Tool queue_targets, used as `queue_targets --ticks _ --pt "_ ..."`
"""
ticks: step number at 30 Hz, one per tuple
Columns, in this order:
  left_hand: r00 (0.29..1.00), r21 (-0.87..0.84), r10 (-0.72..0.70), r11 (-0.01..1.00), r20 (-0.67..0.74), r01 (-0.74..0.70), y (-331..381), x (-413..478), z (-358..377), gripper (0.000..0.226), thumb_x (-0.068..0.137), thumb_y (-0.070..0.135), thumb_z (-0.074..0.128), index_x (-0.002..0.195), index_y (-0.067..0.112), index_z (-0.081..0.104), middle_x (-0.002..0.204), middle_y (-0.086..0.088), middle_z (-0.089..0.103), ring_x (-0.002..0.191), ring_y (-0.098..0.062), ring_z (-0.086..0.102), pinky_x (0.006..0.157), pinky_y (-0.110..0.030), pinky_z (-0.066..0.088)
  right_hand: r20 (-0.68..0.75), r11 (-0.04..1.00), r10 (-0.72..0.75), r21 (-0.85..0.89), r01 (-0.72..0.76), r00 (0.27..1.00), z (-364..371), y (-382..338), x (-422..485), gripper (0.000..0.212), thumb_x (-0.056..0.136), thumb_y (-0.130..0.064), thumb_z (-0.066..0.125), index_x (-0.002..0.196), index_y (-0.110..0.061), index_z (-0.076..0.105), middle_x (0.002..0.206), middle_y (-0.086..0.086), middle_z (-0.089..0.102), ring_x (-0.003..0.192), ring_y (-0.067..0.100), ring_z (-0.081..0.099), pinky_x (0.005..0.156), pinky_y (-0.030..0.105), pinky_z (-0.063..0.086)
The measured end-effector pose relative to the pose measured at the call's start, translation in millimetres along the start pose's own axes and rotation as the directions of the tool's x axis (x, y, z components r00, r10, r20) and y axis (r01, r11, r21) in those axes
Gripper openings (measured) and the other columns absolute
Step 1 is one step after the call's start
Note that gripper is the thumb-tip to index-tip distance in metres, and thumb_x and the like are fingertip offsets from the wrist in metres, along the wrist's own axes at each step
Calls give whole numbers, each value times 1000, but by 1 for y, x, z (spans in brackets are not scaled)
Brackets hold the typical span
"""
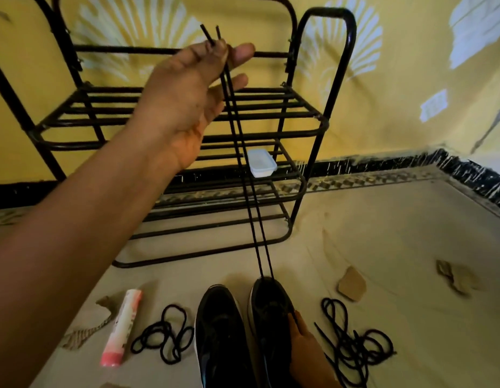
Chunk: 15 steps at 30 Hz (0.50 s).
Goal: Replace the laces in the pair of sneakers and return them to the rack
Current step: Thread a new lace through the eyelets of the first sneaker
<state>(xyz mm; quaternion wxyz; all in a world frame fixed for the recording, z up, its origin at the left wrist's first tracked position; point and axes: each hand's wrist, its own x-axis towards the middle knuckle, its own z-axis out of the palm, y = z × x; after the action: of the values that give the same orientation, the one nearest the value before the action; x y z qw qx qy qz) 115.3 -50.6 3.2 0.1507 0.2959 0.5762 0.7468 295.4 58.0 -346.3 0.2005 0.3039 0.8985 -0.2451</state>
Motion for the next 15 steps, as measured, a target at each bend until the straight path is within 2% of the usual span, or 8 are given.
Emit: queue_targets --ticks 3,5,6,8,10,11,13,15 --pt "1000 -50 7 999 23 -6 1 1 5 12 96 22 49 86 22 56 91 10 73 92 -13 70 95 -32 48 120 997 -28 69 19 992 -17 3 1 79 90 -46 53 151 -18 10 154 6 18 143 26 21 115 34 23" --pt "999 -23 19 1000 29 -18 1 1 10 10 95 22 51 87 22 57 92 9 73 91 -13 70 97 -34 47 161 979 -103 193 71 982 -42 -7 -7 100 67 -73 56 146 -23 19 144 2 31 139 20 26 114 29 22" --pt "998 4 39 999 41 -39 -1 3 12 9 94 22 52 87 22 57 93 9 73 92 -12 70 98 -36 46 128 959 -149 261 111 981 -54 -11 -12 101 62 -72 55 144 -26 20 138 -2 33 136 16 29 111 24 22" --pt "995 54 68 996 76 -72 -3 0 18 8 93 21 54 87 21 58 90 8 74 92 -13 70 100 -40 46 -19 909 -171 382 165 985 -78 -25 -25 96 63 -70 60 142 -28 27 130 -11 32 132 9 31 105 16 24" --pt "988 95 92 990 121 -103 -6 -4 25 9 92 19 55 84 21 58 84 7 74 89 -14 70 98 -39 48 -192 852 -196 451 264 962 -88 -34 -26 103 52 -80 56 140 -29 36 129 -18 35 125 0 34 102 13 26" --pt "986 106 88 989 143 -104 -8 -6 28 10 92 18 56 83 21 58 83 7 74 87 -14 71 95 -38 50 -242 823 -205 483 301 948 -87 -35 -22 94 58 -74 62 137 -29 41 128 -18 41 121 -2 37 99 11 30" --pt "982 121 88 987 169 -109 -12 -10 34 10 93 17 55 84 21 59 83 5 73 84 -15 71 90 -37 54 -300 754 -226 548 362 927 -89 -40 -17 56 77 -40 74 127 -25 54 115 -17 55 111 -3 51 90 9 38" --pt "975 135 99 983 199 -127 -15 -13 38 7 94 17 54 88 18 59 85 4 73 84 -17 71 84 -36 56 -373 703 -251 565 433 893 -95 -47 -15 27 83 -19 71 110 -18 68 95 -16 66 91 -8 62 78 6 43"
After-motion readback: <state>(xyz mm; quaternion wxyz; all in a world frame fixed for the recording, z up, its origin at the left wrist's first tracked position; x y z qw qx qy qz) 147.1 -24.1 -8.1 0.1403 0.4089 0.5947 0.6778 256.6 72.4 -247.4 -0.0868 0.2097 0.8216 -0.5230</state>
